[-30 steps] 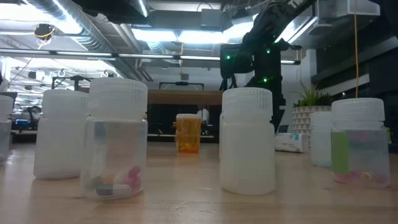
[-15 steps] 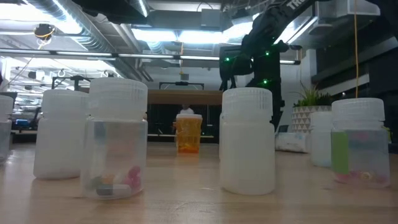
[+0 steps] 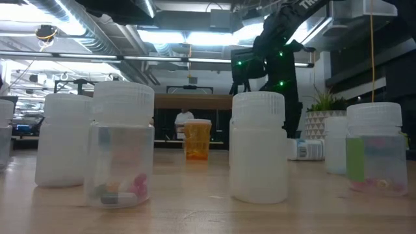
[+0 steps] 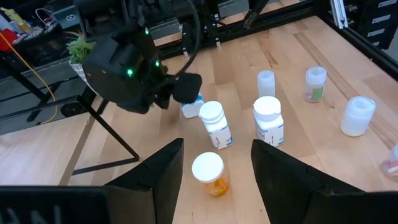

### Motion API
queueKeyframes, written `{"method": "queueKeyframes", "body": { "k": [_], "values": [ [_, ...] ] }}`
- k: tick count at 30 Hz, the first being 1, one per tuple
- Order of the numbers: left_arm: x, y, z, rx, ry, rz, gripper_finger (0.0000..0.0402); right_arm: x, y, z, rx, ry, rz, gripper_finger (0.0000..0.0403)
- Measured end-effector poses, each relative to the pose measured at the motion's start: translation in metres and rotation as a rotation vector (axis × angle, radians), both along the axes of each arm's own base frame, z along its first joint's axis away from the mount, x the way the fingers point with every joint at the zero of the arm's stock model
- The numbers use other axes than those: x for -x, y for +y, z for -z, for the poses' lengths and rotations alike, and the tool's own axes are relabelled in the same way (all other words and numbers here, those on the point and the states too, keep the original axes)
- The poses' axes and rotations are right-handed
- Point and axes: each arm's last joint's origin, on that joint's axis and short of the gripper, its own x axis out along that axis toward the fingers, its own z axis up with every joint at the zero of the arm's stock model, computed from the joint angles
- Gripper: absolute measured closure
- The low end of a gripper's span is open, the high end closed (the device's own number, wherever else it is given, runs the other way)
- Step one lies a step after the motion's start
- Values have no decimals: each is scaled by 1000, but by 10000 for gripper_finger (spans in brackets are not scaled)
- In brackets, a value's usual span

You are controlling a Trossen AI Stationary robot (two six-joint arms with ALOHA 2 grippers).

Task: Pick and place medicine bottles onto shelf by color
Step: Put the top right blue pill bottle on the shelf

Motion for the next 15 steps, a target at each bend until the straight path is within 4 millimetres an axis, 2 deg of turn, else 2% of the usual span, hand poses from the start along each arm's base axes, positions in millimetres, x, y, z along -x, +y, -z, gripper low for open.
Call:
{"method": "queueKeyframes", "body": {
  "k": [3,7,11,15],
  "values": [
    [0,0,0,0,0,0,220,-3,-1,-19,16,29,-2,370],
    [0,0,0,0,0,-1,220,-3,6,-58,67,24,19,371],
    [0,0,0,0,1,0,220,8,29,-95,78,-54,47,371],
    [0,0,0,14,3,-7,220,34,61,-120,84,-149,69,371]
  ]
}}
